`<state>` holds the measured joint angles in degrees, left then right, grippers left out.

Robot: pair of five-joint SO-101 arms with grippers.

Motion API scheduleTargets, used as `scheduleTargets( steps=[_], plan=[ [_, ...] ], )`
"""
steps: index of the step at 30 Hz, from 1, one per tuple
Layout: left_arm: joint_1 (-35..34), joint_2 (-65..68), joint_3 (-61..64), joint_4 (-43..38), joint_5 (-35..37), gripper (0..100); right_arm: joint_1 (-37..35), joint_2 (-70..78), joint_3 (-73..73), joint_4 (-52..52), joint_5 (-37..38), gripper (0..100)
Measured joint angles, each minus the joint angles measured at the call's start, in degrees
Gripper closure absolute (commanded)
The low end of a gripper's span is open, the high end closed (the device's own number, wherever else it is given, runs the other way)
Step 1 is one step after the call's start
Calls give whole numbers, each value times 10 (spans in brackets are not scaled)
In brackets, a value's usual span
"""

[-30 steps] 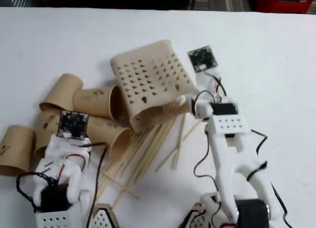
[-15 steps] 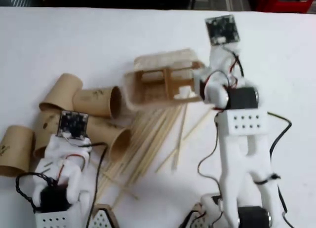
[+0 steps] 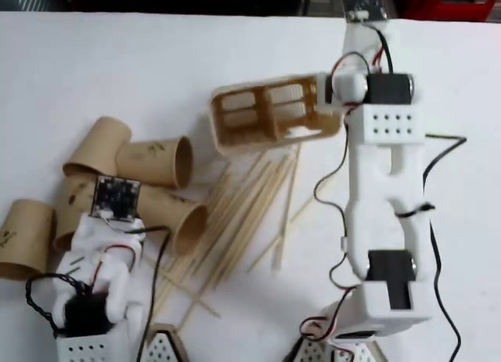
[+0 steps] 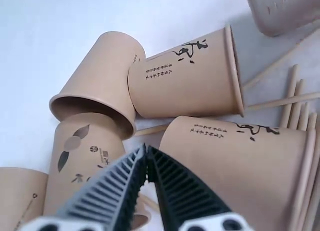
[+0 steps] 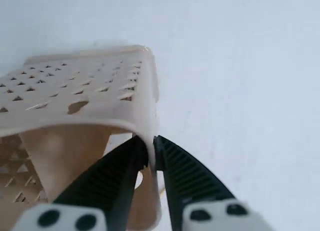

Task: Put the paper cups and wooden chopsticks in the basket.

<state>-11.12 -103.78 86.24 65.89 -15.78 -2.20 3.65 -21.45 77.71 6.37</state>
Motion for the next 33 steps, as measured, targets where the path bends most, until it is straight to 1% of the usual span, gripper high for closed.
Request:
scheduleTargets(
  steps=[4, 9, 12, 16, 21, 27, 33],
  plan=[
    [0, 0, 0, 0, 0, 969, 0, 38, -67, 10, 5, 980],
    [0, 0, 0, 0, 0, 969, 4, 101, -116, 41, 13, 980],
    [0, 0, 0, 0, 0, 969, 0, 133, -130, 47, 40, 980],
    [0, 0, 0, 0, 0, 969, 0, 144, -159, 44, 58, 980],
    [0, 0, 0, 0, 0, 969, 1, 145, -170, 36, 59, 980],
    [0, 0, 0, 0, 0, 969, 3, 144, -178, 107, 62, 980],
    [0, 0, 0, 0, 0, 969, 3, 144, -180, 193, 118, 980]
  ],
)
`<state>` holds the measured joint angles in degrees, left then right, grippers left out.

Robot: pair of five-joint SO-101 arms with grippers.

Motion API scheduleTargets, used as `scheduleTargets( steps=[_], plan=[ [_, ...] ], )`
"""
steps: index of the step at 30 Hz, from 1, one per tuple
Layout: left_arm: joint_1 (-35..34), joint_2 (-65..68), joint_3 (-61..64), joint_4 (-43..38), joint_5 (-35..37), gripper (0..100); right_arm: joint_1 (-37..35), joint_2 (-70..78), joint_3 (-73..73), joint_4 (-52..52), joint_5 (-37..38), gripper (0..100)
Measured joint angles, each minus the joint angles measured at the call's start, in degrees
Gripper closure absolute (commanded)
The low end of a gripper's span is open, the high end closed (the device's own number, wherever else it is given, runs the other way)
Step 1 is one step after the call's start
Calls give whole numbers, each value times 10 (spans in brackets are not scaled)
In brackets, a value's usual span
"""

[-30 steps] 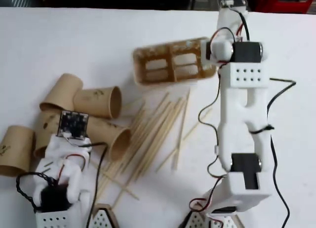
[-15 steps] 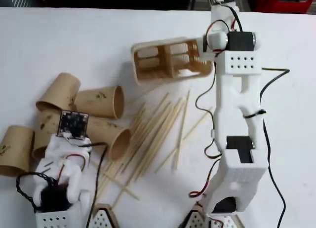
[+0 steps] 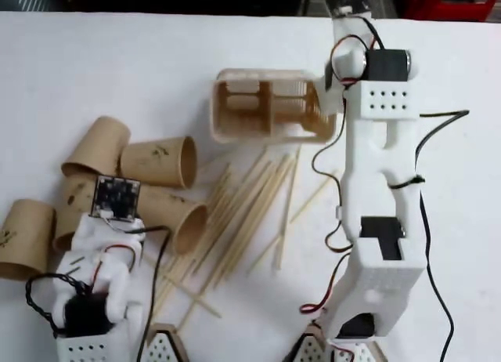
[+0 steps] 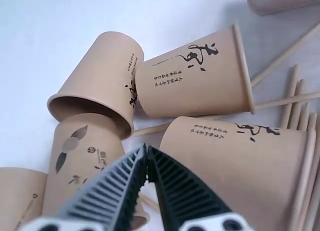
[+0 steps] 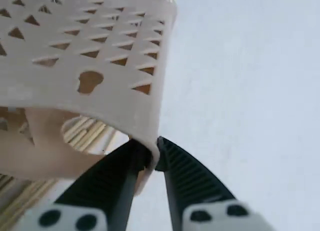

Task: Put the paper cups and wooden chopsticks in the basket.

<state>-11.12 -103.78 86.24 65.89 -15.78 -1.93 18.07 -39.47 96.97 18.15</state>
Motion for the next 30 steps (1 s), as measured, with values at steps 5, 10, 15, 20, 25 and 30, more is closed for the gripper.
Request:
scheduleTargets(
  steps=[5, 10, 15, 20, 25, 30],
  plan=[
    [0, 0, 0, 0, 0, 969, 8, 0, 0, 11, 17, 980],
    [0, 0, 0, 0, 0, 969, 16, -5, 29, 14, 49, 980],
    [0, 0, 0, 0, 0, 969, 11, -64, 124, 13, 76, 980],
    [0, 0, 0, 0, 0, 969, -5, -142, 198, 13, 81, 980],
    [0, 0, 0, 0, 0, 969, -5, -182, 221, 13, 83, 980],
    [0, 0, 0, 0, 0, 969, -13, -185, 211, 13, 83, 978]
  ],
)
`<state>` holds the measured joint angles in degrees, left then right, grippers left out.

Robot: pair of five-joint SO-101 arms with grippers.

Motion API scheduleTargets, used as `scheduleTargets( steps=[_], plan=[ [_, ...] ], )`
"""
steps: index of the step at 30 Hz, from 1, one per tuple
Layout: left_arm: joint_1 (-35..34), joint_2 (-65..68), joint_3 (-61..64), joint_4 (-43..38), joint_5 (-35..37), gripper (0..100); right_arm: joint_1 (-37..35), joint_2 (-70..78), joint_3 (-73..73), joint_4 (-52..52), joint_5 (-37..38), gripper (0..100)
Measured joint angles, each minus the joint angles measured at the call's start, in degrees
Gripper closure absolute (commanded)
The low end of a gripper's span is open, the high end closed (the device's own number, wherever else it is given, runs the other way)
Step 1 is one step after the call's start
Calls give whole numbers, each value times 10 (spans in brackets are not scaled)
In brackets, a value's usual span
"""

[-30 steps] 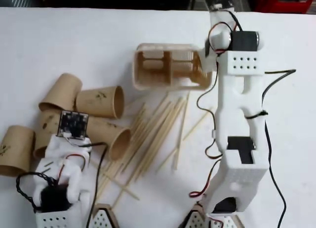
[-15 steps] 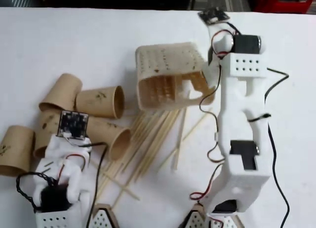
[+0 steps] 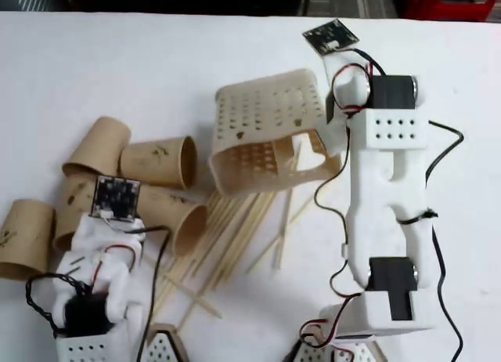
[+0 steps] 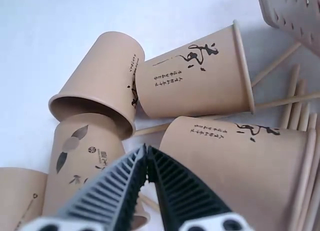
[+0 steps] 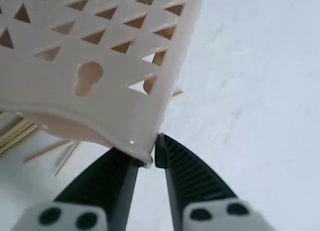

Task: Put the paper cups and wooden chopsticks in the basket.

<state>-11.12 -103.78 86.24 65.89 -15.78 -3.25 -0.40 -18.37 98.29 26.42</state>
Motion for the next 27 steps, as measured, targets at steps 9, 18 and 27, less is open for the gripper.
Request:
scheduleTargets(
  steps=[9, 18, 27],
  plan=[
    [0, 1, 0, 0, 0, 969, -22, 86, -138, 0, -76, 978],
    [0, 1, 0, 0, 0, 969, -24, 245, -316, 0, -146, 978],
    [0, 1, 0, 0, 0, 969, -40, 305, -386, 0, -174, 909]
  ],
)
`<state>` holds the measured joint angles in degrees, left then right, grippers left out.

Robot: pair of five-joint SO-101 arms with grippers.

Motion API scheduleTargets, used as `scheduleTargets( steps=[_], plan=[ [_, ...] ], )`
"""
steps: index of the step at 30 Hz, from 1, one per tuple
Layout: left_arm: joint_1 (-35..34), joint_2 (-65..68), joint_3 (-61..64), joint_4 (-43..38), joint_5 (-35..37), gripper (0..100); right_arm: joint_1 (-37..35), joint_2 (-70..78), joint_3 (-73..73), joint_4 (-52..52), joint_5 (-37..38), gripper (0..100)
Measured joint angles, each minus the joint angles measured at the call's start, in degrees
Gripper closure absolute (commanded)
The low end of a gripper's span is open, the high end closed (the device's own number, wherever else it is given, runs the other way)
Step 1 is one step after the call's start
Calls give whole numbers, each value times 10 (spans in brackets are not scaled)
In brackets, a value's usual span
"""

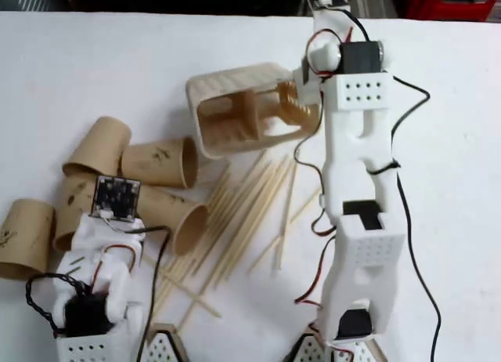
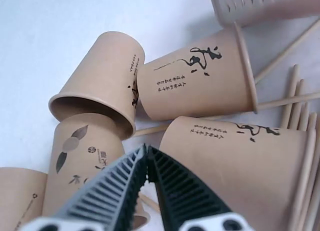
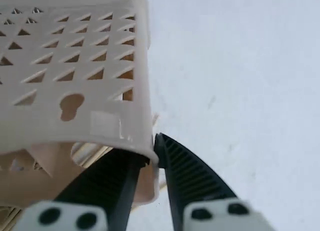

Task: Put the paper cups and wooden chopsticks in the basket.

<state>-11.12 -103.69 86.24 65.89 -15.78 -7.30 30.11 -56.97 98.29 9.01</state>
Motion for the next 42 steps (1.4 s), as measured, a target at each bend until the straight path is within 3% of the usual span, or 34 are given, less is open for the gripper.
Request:
scheduleTargets(
  steps=[12, 28, 30, 42],
  plan=[
    [0, -1, 8, 0, 0, 969, -43, 5, -50, -11, -30, 901],
    [0, 0, 8, 0, 0, 969, -45, 134, -51, -161, -38, 932],
    [0, 0, 8, 0, 0, 969, -46, 142, -51, -163, -39, 980],
    [0, 0, 8, 0, 0, 969, -49, 153, -67, -94, 8, 978]
  ],
)
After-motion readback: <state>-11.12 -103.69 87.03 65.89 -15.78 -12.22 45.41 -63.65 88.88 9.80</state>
